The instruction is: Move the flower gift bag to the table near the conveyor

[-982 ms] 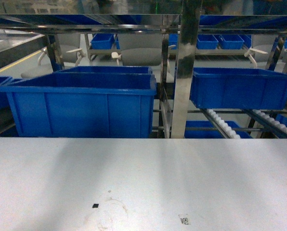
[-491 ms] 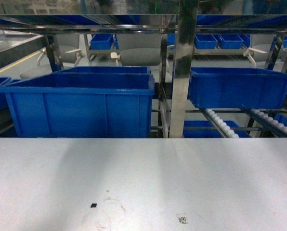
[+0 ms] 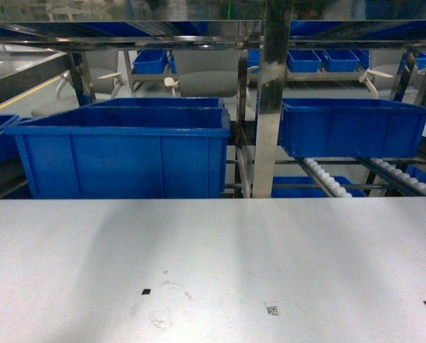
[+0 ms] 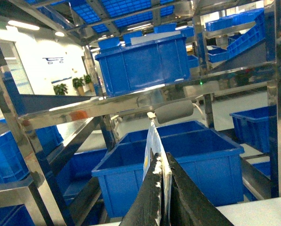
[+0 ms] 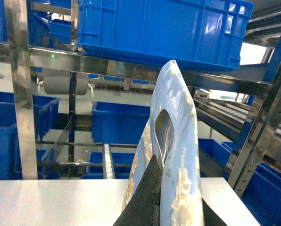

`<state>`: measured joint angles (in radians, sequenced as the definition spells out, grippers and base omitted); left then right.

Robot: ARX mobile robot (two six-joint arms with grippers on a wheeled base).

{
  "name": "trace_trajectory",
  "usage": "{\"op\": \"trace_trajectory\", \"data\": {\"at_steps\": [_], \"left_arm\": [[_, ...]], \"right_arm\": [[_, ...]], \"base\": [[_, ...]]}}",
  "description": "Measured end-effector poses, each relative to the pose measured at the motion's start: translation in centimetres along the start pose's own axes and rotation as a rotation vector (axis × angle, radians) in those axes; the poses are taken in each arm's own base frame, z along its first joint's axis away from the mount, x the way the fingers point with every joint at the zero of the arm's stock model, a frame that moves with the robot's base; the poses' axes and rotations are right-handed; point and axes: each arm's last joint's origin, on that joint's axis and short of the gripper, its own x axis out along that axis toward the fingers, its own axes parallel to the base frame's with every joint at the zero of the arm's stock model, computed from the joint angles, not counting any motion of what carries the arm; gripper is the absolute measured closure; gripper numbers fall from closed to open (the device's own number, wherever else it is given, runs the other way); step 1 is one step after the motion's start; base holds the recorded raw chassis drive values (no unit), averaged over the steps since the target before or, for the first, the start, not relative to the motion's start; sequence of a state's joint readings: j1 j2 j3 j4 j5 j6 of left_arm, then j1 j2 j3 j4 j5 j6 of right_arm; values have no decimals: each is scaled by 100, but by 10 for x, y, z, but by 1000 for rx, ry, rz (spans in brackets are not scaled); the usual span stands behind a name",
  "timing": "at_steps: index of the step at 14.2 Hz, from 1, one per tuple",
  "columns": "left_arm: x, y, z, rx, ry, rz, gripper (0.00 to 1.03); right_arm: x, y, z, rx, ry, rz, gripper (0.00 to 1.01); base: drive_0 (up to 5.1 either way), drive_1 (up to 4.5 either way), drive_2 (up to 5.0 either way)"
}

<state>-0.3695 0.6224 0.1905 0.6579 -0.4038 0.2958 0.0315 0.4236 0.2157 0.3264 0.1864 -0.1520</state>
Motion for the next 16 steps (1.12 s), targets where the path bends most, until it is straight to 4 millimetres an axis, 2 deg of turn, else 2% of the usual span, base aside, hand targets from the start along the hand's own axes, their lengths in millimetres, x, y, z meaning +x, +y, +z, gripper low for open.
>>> {"op": "trace_trajectory", "data": {"at_steps": [7, 12, 16], "left_arm": [[0, 0, 1, -2, -4, 4, 101], [0, 0, 0, -1, -3, 1, 101], [0, 0, 0, -1, -3, 1, 101]], "right_arm": [[4, 2, 1, 3, -20, 31, 99], [43, 15, -27, 12, 41, 143, 99], [83, 15, -64, 68, 151, 225, 99]], "base": [[0, 0, 0], [0, 0, 0], [0, 0, 0]]}}
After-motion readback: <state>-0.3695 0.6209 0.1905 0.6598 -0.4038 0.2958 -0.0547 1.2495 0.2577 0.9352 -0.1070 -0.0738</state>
